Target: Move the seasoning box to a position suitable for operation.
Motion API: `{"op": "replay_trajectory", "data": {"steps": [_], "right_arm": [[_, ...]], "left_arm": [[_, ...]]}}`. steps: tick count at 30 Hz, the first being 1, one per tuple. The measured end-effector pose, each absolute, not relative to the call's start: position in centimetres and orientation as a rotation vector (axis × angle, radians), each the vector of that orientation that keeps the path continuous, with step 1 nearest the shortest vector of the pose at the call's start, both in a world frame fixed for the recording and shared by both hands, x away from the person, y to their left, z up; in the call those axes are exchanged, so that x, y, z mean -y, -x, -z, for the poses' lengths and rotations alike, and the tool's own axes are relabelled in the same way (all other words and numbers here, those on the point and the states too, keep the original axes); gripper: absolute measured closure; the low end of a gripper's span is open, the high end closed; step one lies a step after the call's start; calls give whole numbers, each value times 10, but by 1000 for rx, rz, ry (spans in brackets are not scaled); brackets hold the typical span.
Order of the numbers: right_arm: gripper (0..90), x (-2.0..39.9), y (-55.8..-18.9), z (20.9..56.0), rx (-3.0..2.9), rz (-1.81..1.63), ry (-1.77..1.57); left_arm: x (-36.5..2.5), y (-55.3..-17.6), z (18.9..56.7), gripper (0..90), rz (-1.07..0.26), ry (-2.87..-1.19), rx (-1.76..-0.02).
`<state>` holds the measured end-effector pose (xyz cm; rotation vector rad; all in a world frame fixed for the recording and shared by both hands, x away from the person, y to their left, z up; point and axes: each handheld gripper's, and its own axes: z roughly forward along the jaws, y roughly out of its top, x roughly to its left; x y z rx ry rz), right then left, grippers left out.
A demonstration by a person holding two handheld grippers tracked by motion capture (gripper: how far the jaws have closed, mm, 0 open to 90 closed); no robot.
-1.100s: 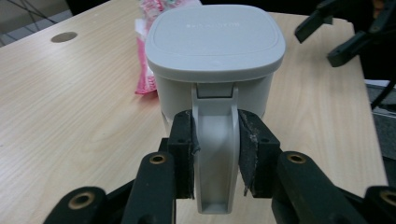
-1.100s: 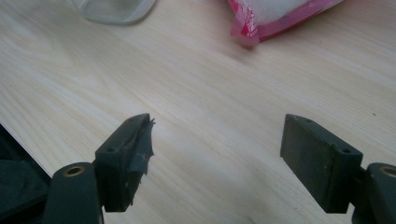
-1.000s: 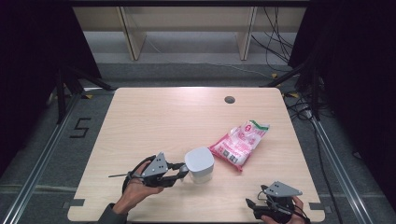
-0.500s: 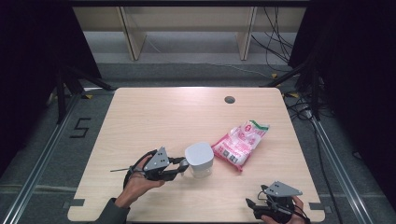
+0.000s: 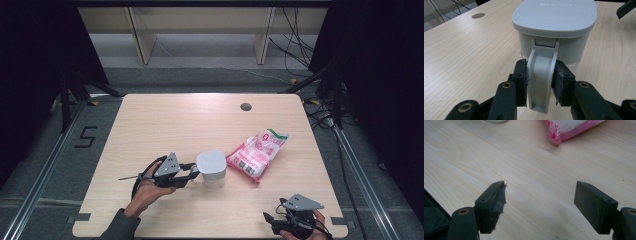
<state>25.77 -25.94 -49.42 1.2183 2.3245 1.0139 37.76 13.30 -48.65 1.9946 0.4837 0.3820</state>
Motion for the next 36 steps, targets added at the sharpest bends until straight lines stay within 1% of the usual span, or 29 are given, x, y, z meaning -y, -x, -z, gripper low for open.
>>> {"op": "replay_trajectory", "data": {"steps": [2, 4, 9, 22, 26, 28, 31, 34, 36], "right_arm": [[258, 259, -258, 494, -2324, -1017, -1231], [258, 260, -259, 494, -2350, -1024, -1220], [258, 260, -259, 495, -2351, -1027, -1213], [258, 261, -259, 495, -2350, -1032, -1215], [258, 263, -259, 495, -2326, -1026, -1207], [258, 263, -258, 495, -2329, -1017, -1241], [258, 265, -260, 497, -2323, -1037, -1224], [258, 265, -259, 497, -2331, -1029, -1215], [258, 264, -259, 496, -2324, -1039, -1222]], "left_arm": [[-133, -381, 488, 666, -391, -1993, -496], [-133, -382, 489, 668, -369, -1985, -516], [-132, -383, 489, 671, -387, -1989, -510], [-130, -387, 492, 672, -379, -1977, -525], [-131, -389, 492, 649, -359, -1968, -535], [-133, -389, 491, 620, -353, -1959, -554], [-138, -388, 488, 515, -347, -1978, -565], [-142, -383, 486, 438, -332, -1967, -590], [-144, -380, 483, 404, -336, -1960, -601]]}}
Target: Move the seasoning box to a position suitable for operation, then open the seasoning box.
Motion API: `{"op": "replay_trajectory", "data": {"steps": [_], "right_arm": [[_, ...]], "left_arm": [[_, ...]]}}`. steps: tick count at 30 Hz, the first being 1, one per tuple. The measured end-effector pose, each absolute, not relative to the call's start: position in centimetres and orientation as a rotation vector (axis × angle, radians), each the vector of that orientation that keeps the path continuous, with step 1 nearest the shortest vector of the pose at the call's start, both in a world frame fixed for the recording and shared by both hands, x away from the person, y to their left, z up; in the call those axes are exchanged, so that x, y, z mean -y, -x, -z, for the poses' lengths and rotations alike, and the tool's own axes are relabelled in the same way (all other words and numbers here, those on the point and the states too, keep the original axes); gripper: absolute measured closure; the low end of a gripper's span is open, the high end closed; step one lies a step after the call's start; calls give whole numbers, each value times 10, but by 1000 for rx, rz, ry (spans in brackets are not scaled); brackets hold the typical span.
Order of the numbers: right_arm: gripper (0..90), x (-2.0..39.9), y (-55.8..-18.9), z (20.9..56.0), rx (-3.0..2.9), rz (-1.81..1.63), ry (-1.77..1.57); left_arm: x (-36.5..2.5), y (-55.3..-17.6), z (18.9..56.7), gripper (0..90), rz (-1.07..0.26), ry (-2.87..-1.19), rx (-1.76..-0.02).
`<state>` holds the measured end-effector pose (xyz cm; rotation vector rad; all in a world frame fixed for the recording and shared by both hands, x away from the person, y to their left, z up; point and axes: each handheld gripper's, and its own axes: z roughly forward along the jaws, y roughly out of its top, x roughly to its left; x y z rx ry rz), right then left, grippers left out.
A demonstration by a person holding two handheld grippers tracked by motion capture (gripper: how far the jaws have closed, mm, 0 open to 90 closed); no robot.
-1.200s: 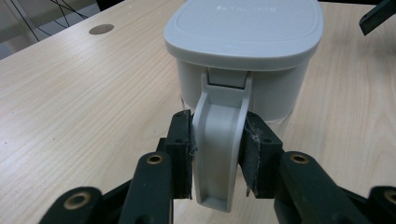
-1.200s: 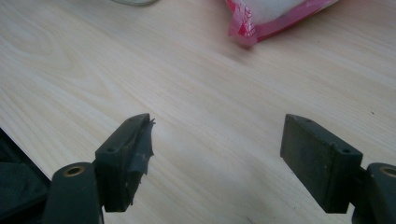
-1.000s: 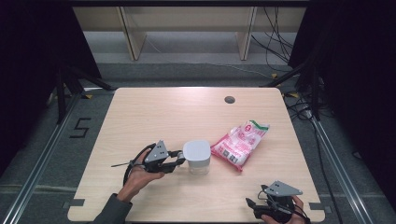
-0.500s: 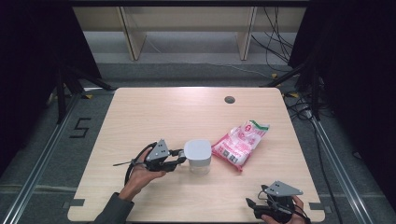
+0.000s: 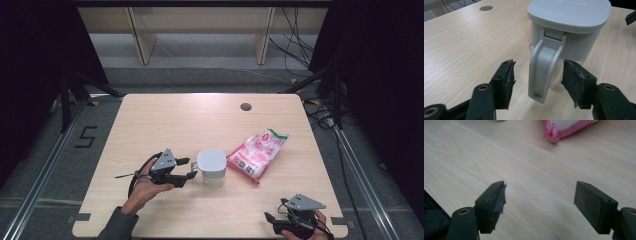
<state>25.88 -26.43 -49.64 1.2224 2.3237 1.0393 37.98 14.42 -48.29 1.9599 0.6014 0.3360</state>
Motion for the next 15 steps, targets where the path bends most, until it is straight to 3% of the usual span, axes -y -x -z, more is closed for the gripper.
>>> {"op": "replay_trajectory", "data": {"steps": [11, 15], "right_arm": [[259, 262, -259, 496, -2348, -1039, -1215], [258, 263, -261, 496, -2374, -1031, -1187]], "left_arm": [[-156, -366, 463, 386, -312, -1941, -608], [-157, -362, 456, 465, -340, -1958, -605]]}}
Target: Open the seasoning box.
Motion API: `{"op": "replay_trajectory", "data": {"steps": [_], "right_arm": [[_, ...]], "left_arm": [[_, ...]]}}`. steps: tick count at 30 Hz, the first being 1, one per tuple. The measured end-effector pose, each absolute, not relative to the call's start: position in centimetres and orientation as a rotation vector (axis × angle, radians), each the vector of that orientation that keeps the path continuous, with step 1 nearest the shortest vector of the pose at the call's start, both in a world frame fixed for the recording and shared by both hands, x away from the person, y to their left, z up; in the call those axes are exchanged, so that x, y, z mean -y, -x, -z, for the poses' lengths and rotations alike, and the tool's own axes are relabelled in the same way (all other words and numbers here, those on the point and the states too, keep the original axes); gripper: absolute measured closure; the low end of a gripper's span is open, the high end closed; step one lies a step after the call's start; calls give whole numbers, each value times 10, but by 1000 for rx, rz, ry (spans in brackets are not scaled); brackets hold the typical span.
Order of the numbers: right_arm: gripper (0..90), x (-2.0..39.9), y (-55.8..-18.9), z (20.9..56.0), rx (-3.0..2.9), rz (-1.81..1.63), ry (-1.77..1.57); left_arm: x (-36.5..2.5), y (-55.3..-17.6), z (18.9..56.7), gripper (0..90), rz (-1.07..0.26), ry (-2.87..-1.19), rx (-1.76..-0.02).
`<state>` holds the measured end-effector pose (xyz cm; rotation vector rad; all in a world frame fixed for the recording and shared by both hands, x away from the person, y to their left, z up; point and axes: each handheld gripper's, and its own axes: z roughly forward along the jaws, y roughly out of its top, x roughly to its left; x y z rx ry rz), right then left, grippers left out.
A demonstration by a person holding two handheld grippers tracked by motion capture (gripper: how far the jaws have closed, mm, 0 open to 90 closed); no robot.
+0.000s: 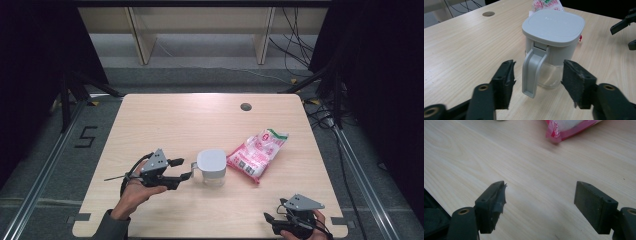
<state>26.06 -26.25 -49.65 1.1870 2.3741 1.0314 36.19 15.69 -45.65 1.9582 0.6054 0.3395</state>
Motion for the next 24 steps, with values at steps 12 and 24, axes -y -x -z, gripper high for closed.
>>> {"op": "replay_trajectory", "data": {"steps": [12, 24], "right_arm": [[257, 262, -260, 497, -2341, -1010, -1219], [257, 259, -260, 497, -2346, -1007, -1184]], "left_arm": [[-153, -357, 445, 892, -428, -1898, -583], [-131, -367, 439, 891, -397, -1878, -541]]}}
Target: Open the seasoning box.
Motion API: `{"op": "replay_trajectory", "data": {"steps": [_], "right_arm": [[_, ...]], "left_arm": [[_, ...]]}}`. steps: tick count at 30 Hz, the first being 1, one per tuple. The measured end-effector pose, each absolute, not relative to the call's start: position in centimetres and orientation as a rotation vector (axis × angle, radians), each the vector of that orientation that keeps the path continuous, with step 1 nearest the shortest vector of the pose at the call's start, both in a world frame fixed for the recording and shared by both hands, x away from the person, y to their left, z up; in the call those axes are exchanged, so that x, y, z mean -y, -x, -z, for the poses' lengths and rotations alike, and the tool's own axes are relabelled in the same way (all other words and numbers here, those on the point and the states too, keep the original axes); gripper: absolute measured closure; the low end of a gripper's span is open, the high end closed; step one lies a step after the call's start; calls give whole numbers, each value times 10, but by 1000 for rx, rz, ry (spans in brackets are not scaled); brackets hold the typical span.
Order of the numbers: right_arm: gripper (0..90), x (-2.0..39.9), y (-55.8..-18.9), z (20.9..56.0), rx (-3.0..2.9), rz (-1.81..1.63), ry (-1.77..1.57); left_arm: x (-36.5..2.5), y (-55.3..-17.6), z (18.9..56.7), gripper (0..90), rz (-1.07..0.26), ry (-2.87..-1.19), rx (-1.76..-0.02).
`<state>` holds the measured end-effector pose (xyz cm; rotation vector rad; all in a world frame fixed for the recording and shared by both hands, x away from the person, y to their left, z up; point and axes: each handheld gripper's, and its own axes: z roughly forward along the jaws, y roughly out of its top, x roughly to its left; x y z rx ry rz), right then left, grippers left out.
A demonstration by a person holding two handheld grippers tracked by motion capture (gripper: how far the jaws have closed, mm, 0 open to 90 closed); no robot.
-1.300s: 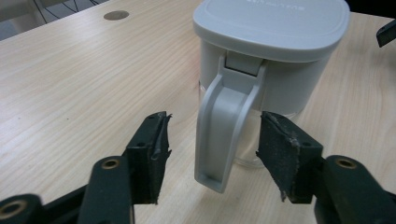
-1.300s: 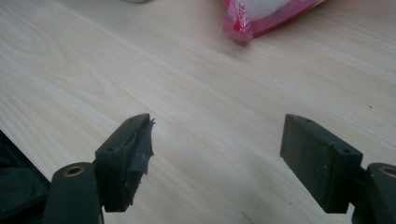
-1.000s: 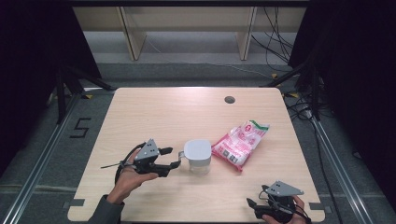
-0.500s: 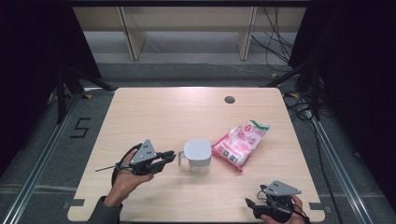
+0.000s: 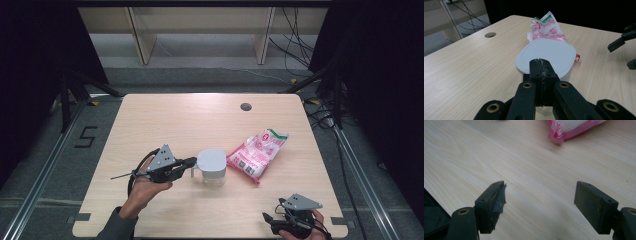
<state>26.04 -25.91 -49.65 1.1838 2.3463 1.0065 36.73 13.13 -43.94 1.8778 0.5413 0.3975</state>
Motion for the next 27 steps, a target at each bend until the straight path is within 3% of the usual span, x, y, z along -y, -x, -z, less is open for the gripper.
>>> {"op": "replay_trajectory", "data": {"steps": [12, 21, 27], "right_arm": [[254, 258, -259, 495, -2331, -1003, -1187], [158, 254, -261, 490, -2271, -1122, -1180], [217, 238, -271, 482, -2262, -1164, -1083]], "left_arm": [[-125, -378, 443, 883, -395, -1885, -555], [-127, -379, 444, 879, -379, -1876, -564], [-128, -379, 445, 873, -364, -1864, -580]]}}
